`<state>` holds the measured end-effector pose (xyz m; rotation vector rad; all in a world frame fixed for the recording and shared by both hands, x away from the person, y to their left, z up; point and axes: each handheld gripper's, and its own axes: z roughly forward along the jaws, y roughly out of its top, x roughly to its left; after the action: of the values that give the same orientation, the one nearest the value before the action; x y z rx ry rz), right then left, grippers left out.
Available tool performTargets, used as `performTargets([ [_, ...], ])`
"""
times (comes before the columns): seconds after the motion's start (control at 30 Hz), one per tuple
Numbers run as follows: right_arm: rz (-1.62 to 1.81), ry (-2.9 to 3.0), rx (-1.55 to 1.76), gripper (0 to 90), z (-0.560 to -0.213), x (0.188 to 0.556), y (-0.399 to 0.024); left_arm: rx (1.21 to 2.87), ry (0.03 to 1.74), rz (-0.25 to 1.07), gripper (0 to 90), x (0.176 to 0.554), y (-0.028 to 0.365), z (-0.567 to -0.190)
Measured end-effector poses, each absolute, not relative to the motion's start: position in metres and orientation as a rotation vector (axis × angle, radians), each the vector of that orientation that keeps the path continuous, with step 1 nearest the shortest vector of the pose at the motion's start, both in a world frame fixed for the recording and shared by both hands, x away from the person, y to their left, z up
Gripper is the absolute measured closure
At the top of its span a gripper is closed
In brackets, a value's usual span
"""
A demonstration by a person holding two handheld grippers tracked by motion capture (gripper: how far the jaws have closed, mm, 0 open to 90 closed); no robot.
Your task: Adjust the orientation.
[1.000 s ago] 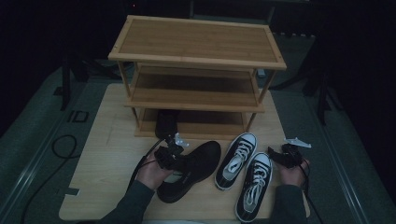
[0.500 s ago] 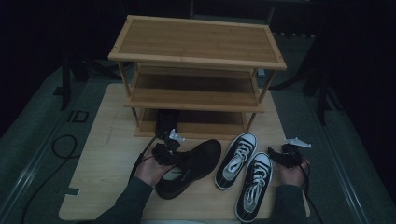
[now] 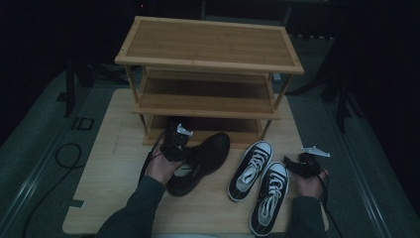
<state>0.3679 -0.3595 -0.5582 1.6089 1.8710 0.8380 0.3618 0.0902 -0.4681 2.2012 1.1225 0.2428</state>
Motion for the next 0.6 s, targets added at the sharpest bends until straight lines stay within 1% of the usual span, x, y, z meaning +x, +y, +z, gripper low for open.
performTargets([
  [0.33,0.839,1.87,1.608,33.6,-0.558,0.368,-0.36,2.112,1.23,0.344,87.9,0.39,0.084,-0.467],
  [0.6,0.84,1.871,1.61,33.5,-0.558,0.368,-0.36,2.027,1.343,0.452,87.9,0.399,0.079,-0.472],
])
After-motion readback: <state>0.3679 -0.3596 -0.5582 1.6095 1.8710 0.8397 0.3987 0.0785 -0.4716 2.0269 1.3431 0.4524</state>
